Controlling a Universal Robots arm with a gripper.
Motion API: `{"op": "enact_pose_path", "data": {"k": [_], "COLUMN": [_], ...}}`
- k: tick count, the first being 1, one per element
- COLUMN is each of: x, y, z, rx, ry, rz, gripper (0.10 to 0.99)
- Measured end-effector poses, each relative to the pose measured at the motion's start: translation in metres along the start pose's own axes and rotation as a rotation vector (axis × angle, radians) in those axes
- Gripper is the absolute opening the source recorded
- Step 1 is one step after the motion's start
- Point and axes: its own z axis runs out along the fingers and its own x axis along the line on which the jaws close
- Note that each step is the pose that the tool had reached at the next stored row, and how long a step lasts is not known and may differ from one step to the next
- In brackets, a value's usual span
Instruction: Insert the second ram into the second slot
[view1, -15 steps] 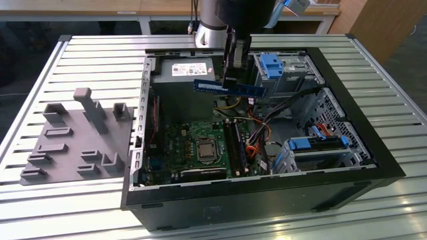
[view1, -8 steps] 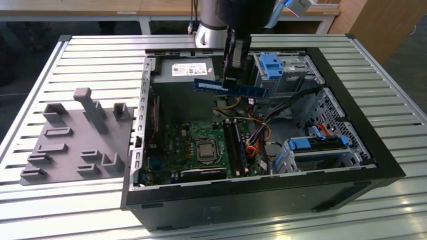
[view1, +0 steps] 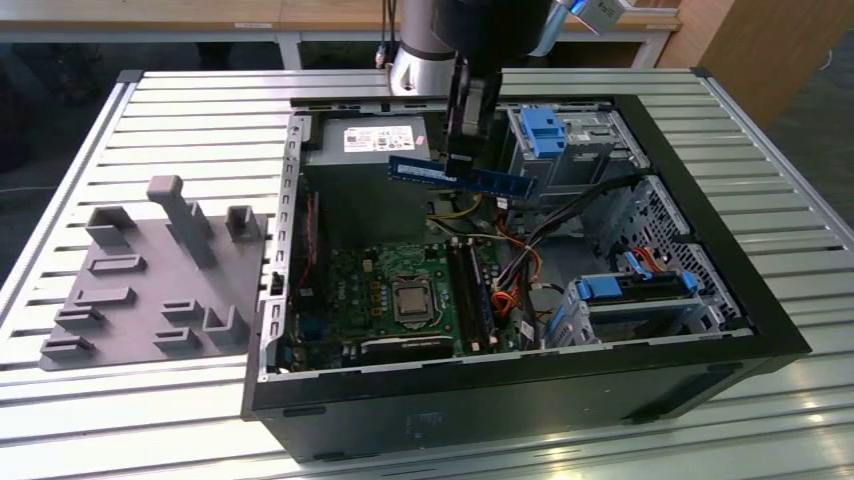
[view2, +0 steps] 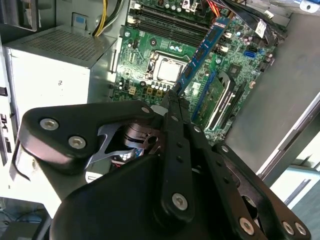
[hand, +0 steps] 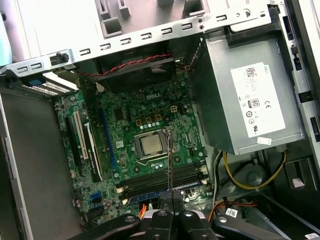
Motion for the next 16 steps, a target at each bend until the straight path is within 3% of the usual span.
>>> {"op": "enact_pose_path", "data": {"k": [16], "x": [-0.0001], "y": [-0.0002], "z": [0.0001], "rx": [0.000], "ry": [-0.0020], "rz": [0.080], "gripper": [0.114]}}
